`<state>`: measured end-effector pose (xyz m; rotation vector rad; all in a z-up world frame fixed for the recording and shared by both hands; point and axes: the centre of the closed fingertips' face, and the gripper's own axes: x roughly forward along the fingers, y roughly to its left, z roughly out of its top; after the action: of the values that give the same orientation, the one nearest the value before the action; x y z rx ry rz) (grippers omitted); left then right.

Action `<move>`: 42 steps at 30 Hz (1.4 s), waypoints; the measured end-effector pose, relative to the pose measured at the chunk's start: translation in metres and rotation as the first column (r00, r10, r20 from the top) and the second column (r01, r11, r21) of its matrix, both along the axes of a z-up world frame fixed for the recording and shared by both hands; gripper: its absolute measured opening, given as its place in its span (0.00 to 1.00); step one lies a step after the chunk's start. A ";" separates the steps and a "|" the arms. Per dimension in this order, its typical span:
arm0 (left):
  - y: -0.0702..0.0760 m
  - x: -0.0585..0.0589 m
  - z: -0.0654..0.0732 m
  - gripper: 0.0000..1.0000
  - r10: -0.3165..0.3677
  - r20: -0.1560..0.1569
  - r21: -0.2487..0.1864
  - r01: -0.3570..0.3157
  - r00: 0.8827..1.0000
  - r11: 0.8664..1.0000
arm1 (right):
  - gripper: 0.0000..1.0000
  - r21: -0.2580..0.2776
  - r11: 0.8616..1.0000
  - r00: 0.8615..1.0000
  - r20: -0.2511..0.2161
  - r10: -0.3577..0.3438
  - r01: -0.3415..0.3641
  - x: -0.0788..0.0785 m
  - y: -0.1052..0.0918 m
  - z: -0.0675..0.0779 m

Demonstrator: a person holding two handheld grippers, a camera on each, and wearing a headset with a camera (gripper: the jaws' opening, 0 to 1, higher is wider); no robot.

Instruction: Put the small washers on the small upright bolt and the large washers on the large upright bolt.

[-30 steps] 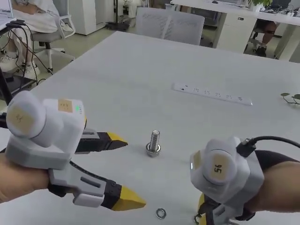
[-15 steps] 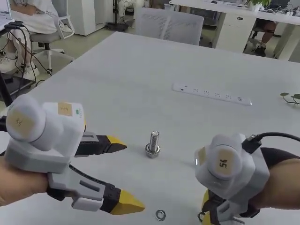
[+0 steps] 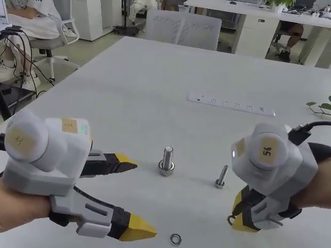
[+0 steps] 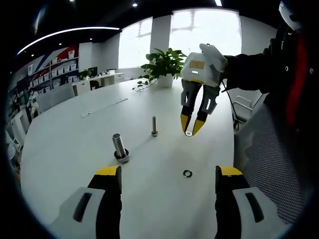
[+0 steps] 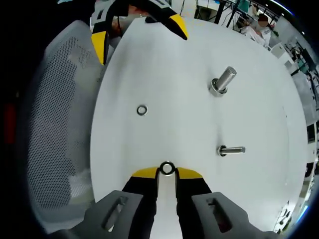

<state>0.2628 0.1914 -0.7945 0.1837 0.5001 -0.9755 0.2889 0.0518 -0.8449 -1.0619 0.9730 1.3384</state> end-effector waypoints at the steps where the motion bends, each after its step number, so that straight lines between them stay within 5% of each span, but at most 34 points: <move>1: 0.000 0.000 0.000 0.77 0.002 -0.001 -0.001 -0.002 1.000 1.000 | 0.14 0.001 1.000 1.000 0.003 -0.003 0.003 0.001 0.000 0.001; 21: 0.005 0.003 -0.005 0.77 0.019 -0.010 -0.003 -0.019 1.000 1.000 | 0.14 0.047 0.999 0.996 0.086 -0.031 0.027 0.040 0.008 0.041; 42: 0.007 0.003 -0.008 0.76 0.031 -0.018 -0.005 -0.031 0.999 0.999 | 0.14 0.046 0.999 0.991 0.133 -0.010 0.004 0.076 0.022 0.052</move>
<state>0.2662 0.1983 -0.8021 0.1623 0.5157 -0.9485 0.3651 0.0738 -0.7933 -1.0979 0.8429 1.2611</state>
